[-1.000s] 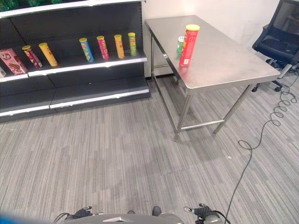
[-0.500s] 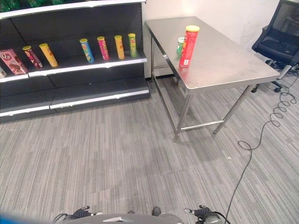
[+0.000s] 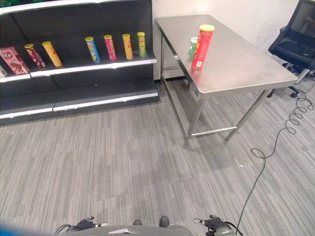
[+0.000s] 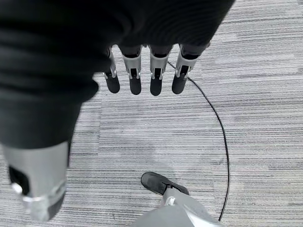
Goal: Put the goods on the table back onto the shelves and tidy them up.
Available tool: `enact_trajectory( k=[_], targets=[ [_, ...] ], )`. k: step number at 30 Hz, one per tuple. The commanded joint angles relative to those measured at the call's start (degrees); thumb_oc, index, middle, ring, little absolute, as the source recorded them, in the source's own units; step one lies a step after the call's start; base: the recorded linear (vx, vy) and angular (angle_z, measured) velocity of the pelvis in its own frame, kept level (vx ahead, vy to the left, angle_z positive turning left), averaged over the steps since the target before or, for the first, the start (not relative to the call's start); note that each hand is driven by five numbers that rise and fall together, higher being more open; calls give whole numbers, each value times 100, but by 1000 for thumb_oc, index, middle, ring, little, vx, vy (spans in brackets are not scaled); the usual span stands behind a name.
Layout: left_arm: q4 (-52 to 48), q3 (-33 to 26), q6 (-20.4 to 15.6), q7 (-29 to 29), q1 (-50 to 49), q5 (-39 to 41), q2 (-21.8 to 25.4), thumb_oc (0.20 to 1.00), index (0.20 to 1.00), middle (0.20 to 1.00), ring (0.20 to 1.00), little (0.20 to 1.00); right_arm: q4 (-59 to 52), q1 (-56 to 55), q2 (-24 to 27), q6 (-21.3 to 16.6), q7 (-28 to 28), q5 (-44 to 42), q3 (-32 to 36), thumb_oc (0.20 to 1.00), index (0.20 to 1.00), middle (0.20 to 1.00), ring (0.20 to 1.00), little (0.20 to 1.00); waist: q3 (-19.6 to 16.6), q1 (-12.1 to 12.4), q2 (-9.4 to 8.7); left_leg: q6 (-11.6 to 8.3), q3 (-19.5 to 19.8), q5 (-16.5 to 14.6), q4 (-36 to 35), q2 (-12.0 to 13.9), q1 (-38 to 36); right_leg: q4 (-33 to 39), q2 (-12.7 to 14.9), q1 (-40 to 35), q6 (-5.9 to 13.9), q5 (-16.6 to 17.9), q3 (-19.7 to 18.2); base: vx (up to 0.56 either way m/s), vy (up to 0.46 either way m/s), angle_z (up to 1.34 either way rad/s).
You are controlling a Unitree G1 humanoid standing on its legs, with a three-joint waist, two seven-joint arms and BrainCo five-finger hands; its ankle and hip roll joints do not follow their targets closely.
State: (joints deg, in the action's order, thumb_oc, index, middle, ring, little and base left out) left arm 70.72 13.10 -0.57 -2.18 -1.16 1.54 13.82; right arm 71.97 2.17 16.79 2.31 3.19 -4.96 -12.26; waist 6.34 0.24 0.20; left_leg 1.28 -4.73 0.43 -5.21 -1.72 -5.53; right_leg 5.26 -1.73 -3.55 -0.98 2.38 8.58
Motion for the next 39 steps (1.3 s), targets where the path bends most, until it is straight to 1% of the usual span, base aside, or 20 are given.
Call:
enact_trajectory(
  k=[1,5,6,8,10,13,14,17,19,22,23,25,26,27,31,33,34,35,37,39],
  targets=[
    [294,-46,-55,-62,451,113,238,1000,1000,1000,1000,1000,149,437,70,-34,31,37,-297,1000,1000,1000,1000,1000,163,56,-172,-24,324,-654,324,12,227,-969,898,410,998,-668,-143,-26,115,-9],
    [244,-92,-44,-58,488,166,312,1000,1000,1000,1000,1000,133,485,65,-39,10,10,-288,1000,1000,1000,1000,1000,342,61,-106,133,310,-766,493,-13,202,-2423,1006,1072,1090,-608,-142,28,123,-17],
    [224,-86,-41,-55,500,184,329,1000,1000,1000,1000,1000,131,463,64,-42,1,-1,-280,1000,1000,1000,1000,1000,401,35,-97,160,346,-796,498,-22,131,-2677,1034,1245,1085,-449,-161,115,89,-8],
    [223,-90,-42,-57,508,189,341,1000,1000,1000,1000,1000,121,456,58,-44,4,-13,-278,1000,1000,1000,1000,1000,425,20,-101,168,373,-821,489,-30,84,-2763,1042,1358,1062,-396,-202,132,29,0],
    [209,-66,-42,-65,580,200,374,1000,1000,1000,1000,1000,127,438,79,-35,25,-92,-244,1000,1000,1000,1000,1000,484,-70,-118,159,531,-969,479,-52,-76,-2216,940,1654,977,-279,-314,222,-29,-4],
    [190,-57,-56,-58,640,225,369,1000,1000,1000,1000,1000,145,424,98,-10,50,-133,-217,1000,1000,1000,1000,1000,578,-207,-172,114,714,-1114,464,-92,-314,-1275,843,1908,1085,89,-499,215,-51,8],
    [191,-57,-56,-58,640,225,366,1000,1000,1000,1000,1000,145,423,101,-10,50,-134,-217,1000,1000,1000,1000,1000,593,-211,-149,110,720,-1126,458,-69,-341,-1251,823,1870,1082,92,-481,185,-46,22],
    [207,-107,-76,-49,667,248,326,1000,1000,1000,1000,1000,133,331,96,11,45,-95,-174,1000,1000,1000,1000,1000,607,-359,-187,-23,892,-1388,430,-28,-772,-290,832,2086,1233,364,-226,427,-84,37],
    [239,-135,-74,-17,625,235,308,1000,1000,1000,1000,1000,144,219,101,2,33,-83,-148,1000,1000,1000,1000,1000,523,-389,-231,-87,942,-1502,349,-16,-992,-229,865,2033,1245,417,-29,389,-120,51],
    [340,-170,-65,-31,529,182,242,1000,1000,1000,1000,1000,187,122,108,-9,11,-67,-151,1000,1000,1000,1000,1000,329,-420,-232,-171,1073,-1617,422,141,-1155,-283,795,1840,1127,519,115,391,-161,58],
    [355,-179,-57,-26,505,187,230,1000,1000,1000,1000,1000,192,106,120,-14,6,-62,-145,1000,1000,1000,1000,1000,279,-425,-213,-232,1059,-1535,519,217,-1147,-332,745,1783,1078,500,133,363,-164,35],
    [346,-196,-57,-19,473,272,194,1000,1000,1000,1000,1000,207,86,149,-46,22,-113,-131,1000,1000,1000,1000,1000,172,-430,-138,-421,1084,-1117,872,370,-1041,-384,591,1627,963,408,206,286,-138,14],
    [346,-196,-57,-19,472,272,193,1000,1000,1000,1000,1000,207,85,150,-46,22,-114,-132,1000,1000,1000,1000,1000,169,-436,-133,-423,1090,-1120,875,375,-1038,-384,589,1627,962,405,213,490,-256,14],
    [253,-244,-51,37,438,530,196,1000,1000,1000,1000,1000,114,44,164,-95,42,-266,-101,1000,1000,1000,1000,1000,54,-467,-105,-742,1029,-447,1785,600,-793,-386,413,1256,706,87,368,477,-257,14],
    [52,-363,-53,-4,448,904,188,1000,1000,1000,1000,1000,6,117,174,-127,134,-437,-107,1000,1000,1000,1000,1000,228,-379,-255,-742,856,210,3799,547,106,-218,298,647,413,-238,341,335,-196,29],
    [49,-355,-30,-10,451,924,205,1000,1000,1000,1000,1000,30,181,186,-93,141,-444,-135,1000,1000,1000,1000,1000,299,-345,-326,-623,485,138,4085,663,413,-208,294,460,336,-382,277,210,-106,-51],
    [49,-355,-30,-10,452,925,204,1000,1000,1000,1000,1000,31,181,187,-94,141,-444,-134,1000,1000,1000,1000,1000,308,-334,-311,-624,478,118,4108,680,411,-208,278,454,335,-382,270,236,-51,-31],
    [69,-347,-42,-10,483,1000,168,1000,1000,1000,1000,1000,57,218,174,-100,164,-492,-151,1000,1000,1000,1000,1000,383,-250,-351,-464,246,-282,3853,732,793,-162,308,252,349,-530,185,253,-11,-3],
    [93,-319,-48,-37,494,982,152,1000,1000,1000,1000,1000,69,236,168,-109,175,-492,-167,1000,1000,1000,1000,1000,434,-178,-387,-400,156,-659,3216,739,1066,-155,377,108,409,-646,156,282,32,16],
    [108,-285,-57,-44,503,994,146,1000,1000,1000,1000,1000,96,228,168,-103,194,-468,-170,1000,1000,1000,1000,1000,462,-116,-383,-482,260,-534,2223,781,1392,-106,419,-51,457,-751,126,243,107,5]
  ],
)
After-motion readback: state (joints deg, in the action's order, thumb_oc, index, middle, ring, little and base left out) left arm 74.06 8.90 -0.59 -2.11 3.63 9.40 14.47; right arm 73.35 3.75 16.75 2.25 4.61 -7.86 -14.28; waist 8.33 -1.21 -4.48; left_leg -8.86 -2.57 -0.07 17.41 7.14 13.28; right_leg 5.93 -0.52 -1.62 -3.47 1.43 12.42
